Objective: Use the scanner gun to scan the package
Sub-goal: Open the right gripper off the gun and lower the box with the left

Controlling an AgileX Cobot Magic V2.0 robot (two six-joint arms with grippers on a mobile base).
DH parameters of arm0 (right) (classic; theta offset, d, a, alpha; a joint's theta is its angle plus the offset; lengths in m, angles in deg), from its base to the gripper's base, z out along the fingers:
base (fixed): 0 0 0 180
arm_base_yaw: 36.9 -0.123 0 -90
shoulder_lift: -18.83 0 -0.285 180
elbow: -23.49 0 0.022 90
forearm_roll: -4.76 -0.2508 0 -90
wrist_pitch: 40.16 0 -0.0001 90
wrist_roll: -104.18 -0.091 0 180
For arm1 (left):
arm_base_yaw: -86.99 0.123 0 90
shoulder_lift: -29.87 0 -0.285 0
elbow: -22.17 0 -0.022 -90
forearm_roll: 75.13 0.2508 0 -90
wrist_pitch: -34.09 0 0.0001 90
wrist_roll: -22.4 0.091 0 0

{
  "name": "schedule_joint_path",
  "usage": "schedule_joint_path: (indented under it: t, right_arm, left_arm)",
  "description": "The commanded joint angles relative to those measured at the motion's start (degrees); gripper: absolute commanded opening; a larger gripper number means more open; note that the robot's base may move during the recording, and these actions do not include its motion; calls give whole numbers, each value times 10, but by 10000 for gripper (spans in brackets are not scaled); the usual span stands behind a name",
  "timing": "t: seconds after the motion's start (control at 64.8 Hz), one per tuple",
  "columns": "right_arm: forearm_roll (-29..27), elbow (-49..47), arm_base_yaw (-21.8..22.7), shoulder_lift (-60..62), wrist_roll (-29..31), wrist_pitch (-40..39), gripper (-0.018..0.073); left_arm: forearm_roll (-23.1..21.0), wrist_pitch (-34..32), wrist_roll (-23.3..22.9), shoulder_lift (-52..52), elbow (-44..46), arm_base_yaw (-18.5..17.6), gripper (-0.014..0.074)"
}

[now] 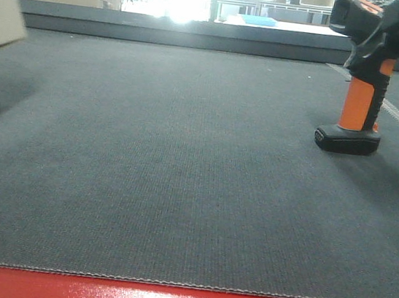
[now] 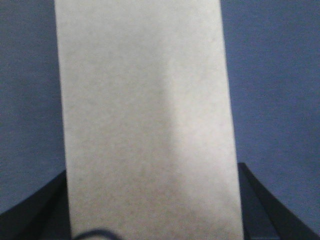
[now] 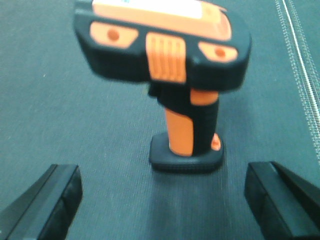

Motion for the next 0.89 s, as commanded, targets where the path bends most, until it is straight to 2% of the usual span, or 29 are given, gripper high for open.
schedule_joint_path:
  t: [0.0,0.077,0.185,0.231,0.339,0.447,0.725,0.787,0.879]
  right_arm:
    - [2,12,3,29,6,1,545]
    - [2,18,3,49,6,6,479]
    - [6,23,3,76,6,23,295]
    - [12,24,3,87,6,30,177]
    - [23,24,3,104,6,50,-20]
    - [35,24,3,109,6,63,-160]
    - [35,24,3,109,6,63,-158]
    - [35,24,3,109,6,63,-158]
    - [35,24,3,111,6,63,-158]
  left_arm:
    - [28,-8,-8,-11,8,0,-111]
    - [32,-16,-8,-27,8,0,-111]
    - [32,-37,-8,-51,8,0,-111]
    - [32,-43,-8,-61,8,0,-111]
    - [35,-63,-8,-80,8,0,-111]
    - [36,-89,-8,-95,8,0,-111]
    - [45,-95,-8,-115,8,0,-90]
    - [45,-91,-8,-115,8,0,-18]
    - [45,-84,-8,-115,8,0,177]
